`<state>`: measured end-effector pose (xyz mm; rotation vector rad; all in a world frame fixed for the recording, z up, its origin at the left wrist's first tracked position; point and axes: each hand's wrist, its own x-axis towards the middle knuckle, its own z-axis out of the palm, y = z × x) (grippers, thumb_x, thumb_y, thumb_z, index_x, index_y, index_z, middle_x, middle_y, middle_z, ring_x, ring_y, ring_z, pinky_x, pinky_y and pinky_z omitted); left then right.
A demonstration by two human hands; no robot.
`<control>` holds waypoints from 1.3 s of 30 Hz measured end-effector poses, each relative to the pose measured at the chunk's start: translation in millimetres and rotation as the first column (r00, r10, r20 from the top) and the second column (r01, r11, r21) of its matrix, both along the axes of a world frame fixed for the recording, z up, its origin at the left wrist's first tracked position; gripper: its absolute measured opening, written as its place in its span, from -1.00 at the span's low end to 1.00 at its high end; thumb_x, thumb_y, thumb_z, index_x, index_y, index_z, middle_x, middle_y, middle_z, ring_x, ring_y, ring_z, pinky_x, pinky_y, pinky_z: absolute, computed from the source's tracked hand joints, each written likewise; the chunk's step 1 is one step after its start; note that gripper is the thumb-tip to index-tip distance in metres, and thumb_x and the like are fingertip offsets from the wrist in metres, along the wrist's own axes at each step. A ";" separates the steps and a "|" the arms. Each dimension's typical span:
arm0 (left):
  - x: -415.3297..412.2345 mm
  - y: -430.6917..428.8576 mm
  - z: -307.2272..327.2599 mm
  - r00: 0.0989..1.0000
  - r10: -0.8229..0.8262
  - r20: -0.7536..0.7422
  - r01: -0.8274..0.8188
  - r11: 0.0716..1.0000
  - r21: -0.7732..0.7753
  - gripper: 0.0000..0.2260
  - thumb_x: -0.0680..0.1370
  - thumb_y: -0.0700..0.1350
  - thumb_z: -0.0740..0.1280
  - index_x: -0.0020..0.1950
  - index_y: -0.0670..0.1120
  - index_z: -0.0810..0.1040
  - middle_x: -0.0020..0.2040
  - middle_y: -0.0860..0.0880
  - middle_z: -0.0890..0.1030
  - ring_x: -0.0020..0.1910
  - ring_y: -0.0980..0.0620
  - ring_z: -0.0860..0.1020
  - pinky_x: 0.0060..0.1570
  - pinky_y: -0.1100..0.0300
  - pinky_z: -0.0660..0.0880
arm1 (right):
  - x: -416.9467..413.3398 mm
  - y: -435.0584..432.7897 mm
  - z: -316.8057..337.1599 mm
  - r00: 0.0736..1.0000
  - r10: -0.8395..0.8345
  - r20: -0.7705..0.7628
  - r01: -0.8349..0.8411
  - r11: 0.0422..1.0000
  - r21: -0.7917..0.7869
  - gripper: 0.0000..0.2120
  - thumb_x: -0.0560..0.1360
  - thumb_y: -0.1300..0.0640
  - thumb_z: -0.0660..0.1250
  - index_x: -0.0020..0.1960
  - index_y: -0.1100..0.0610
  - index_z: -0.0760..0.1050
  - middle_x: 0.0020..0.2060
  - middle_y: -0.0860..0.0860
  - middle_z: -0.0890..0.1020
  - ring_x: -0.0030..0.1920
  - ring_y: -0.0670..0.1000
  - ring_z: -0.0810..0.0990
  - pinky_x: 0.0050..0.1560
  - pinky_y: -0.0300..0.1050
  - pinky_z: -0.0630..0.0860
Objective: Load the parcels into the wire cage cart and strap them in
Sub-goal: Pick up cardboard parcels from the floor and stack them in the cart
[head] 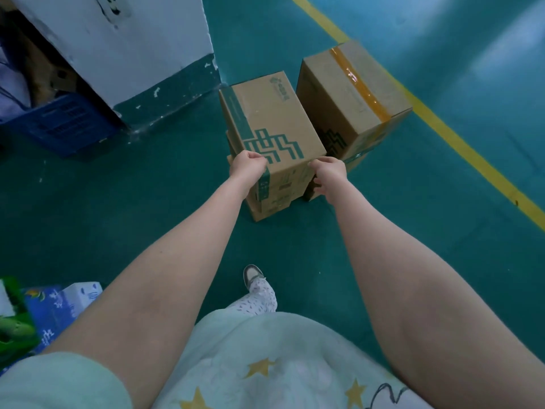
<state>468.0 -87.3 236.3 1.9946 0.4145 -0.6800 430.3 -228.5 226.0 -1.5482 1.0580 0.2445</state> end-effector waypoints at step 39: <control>76.2 -46.4 -31.6 0.642 0.734 -0.223 -0.765 0.633 -0.117 -0.34 0.47 -0.02 0.28 0.49 0.10 0.02 0.44 -0.08 0.26 0.20 -0.31 0.40 0.04 -0.25 0.37 | 173.4 -65.4 -47.3 0.838 0.543 0.044 -0.545 0.835 0.077 -0.54 0.53 0.13 0.32 0.36 0.08 0.23 0.24 0.08 0.47 0.23 0.11 0.48 0.27 0.13 0.45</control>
